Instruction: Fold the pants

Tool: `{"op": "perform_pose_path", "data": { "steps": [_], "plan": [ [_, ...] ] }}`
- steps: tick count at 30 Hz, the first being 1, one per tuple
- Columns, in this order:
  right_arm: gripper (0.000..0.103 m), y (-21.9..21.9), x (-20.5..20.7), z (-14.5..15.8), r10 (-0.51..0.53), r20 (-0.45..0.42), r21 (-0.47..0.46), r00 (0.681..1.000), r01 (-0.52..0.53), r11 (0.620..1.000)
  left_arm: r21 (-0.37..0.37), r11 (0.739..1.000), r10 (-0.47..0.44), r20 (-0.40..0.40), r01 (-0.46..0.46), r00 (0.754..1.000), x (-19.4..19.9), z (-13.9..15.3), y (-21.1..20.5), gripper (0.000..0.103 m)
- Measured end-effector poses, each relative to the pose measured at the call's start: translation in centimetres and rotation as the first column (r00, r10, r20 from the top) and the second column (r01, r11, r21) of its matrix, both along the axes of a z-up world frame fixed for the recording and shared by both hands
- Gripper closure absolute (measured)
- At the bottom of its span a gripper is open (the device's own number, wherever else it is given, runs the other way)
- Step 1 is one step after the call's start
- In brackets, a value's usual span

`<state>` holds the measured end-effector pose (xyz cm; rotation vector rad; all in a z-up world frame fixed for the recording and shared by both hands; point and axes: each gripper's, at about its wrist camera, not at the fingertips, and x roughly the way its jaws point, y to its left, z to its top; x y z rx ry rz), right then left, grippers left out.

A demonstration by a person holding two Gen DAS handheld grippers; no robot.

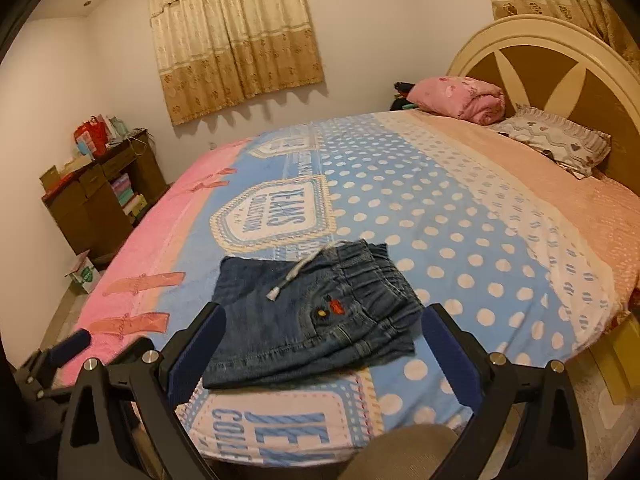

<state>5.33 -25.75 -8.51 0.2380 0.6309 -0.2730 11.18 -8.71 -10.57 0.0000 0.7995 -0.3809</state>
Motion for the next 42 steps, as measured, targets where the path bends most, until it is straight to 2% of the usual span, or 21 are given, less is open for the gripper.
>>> {"op": "perform_pose_path", "data": {
  "steps": [4,8,12,17,21,25,30,36,42],
  "plan": [
    [0.004,-0.5,-1.1,-0.3,-0.017,-0.059,0.015,0.998,0.018,1.000,-0.024,0.998,-0.062,-0.100,0.060,0.993,-1.0,-1.0,-1.3,0.000],
    [0.004,-0.9,-2.9,0.3,-0.028,-0.067,0.019,0.997,0.030,0.999,-0.007,0.996,-0.086,-0.073,0.086,0.994,-3.1,-0.2,-1.5,0.000],
    [0.004,-1.0,-4.8,1.8,-0.033,-0.036,0.040,0.999,0.035,0.999,0.011,0.996,-0.090,-0.045,0.091,0.995,-4.7,1.2,-0.9,0.000],
    [0.004,-0.2,-6.7,4.7,-0.009,0.022,0.040,1.000,0.009,0.999,-0.104,0.986,-0.140,-0.107,0.129,0.984,-6.1,2.6,0.8,0.000],
    [0.004,1.1,-8.5,6.9,0.011,0.083,0.013,0.997,-0.012,1.000,-0.158,0.978,-0.153,-0.111,0.135,0.982,-7.3,3.8,1.8,0.000],
    [0.004,2.2,-9.8,8.5,0.026,0.131,-0.032,0.991,-0.022,0.999,-0.167,0.976,-0.148,-0.052,0.137,0.988,-8.5,5.6,2.6,0.000],
    [0.004,3.4,-11.6,10.2,0.038,0.218,-0.091,0.975,-0.018,0.996,-0.088,0.994,-0.054,0.107,0.064,0.993,-10.0,8.2,4.2,0.000],
    [0.004,4.1,-13.5,11.8,0.040,0.318,-0.120,0.947,-0.001,0.993,-0.045,0.997,0.076,0.289,-0.066,0.954,-11.4,10.8,6.1,0.000],
    [0.004,4.4,-14.2,12.0,0.039,0.361,-0.126,0.932,0.007,0.992,-0.032,0.995,0.104,0.354,-0.100,0.929,-12.1,11.8,6.3,0.000]
  ]
}}
